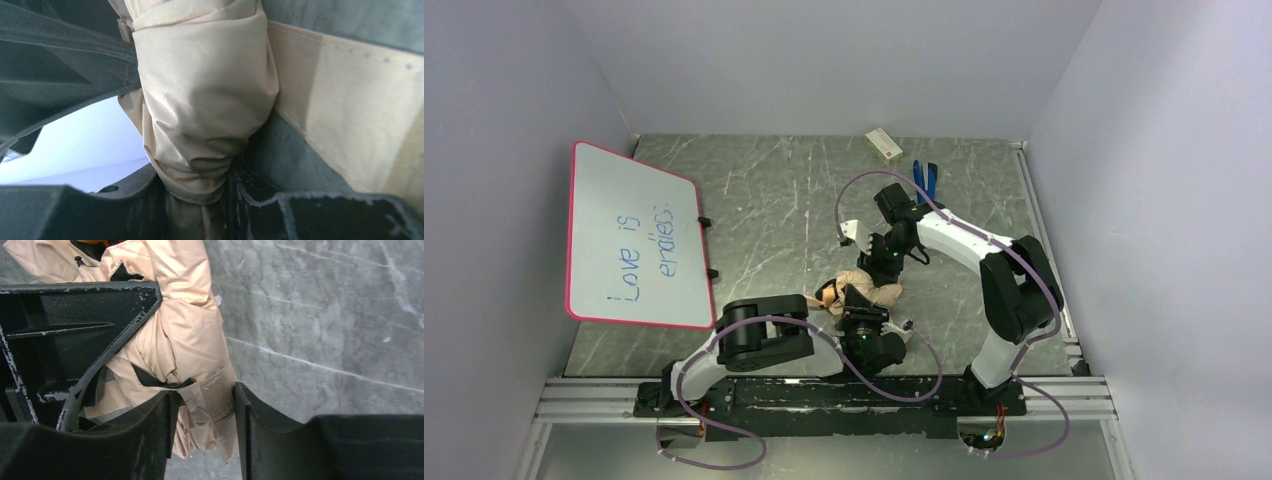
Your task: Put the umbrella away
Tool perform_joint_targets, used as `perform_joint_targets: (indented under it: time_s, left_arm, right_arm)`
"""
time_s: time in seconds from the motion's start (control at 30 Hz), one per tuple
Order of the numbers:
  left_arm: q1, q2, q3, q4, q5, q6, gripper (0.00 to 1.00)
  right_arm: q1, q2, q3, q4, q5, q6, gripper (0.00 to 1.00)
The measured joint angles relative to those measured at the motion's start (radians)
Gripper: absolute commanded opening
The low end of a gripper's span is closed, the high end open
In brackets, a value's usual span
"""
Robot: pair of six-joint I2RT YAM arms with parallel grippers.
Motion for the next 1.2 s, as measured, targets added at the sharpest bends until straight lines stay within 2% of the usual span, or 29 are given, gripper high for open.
perform_joint_targets:
  time_s: [0.07,0.17,0.23,0.37,0.5,0.63,0.8,0.87,0.93,1.03,1.2]
  left_arm:
    - [0.000,-0.002,-0.002,0.001,0.005,0.002,0.05]
    - [0.000,-0.010,-0.006,0.003,0.015,0.001,0.36]
    - [0.000,-0.021,-0.016,0.007,0.032,-0.001,0.50]
    - [-0.001,-0.090,-0.050,0.006,0.062,-0.013,0.68]
    - [-0.005,-0.177,-0.099,-0.056,0.119,-0.081,0.70]
    - [-0.013,-0.326,-0.145,-0.209,0.225,-0.195,0.69]
    - [-0.015,-0.660,-0.235,-0.352,0.443,-0.362,0.72]
    - [0.012,-0.829,-0.280,-0.390,0.576,-0.431,0.72]
    - [0.090,-0.980,-0.307,-0.413,0.723,-0.492,0.72]
    - [0.269,-1.128,-0.328,-0.421,0.910,-0.556,0.72]
    - [0.599,-1.205,-0.331,-0.428,1.242,-0.623,0.72]
  right_arm:
    - [0.006,0.008,0.003,-0.017,-0.001,0.019,0.37]
    - [0.008,0.013,0.007,-0.027,0.002,0.034,0.36]
    - [0.008,0.017,0.008,-0.029,0.002,0.043,0.35]
    - [0.009,0.018,0.009,-0.029,0.004,0.052,0.35]
    - [0.010,0.019,0.008,-0.029,0.004,0.058,0.34]
    - [0.010,0.019,0.008,-0.028,0.005,0.061,0.34]
    - [0.010,0.019,0.006,-0.026,0.005,0.064,0.34]
    - [0.010,0.019,0.006,-0.024,0.006,0.068,0.34]
    - [0.010,0.019,0.006,-0.023,0.006,0.071,0.34]
    - [0.010,0.019,0.005,-0.022,0.006,0.072,0.34]
    - [0.010,0.019,0.003,-0.019,0.006,0.076,0.34]
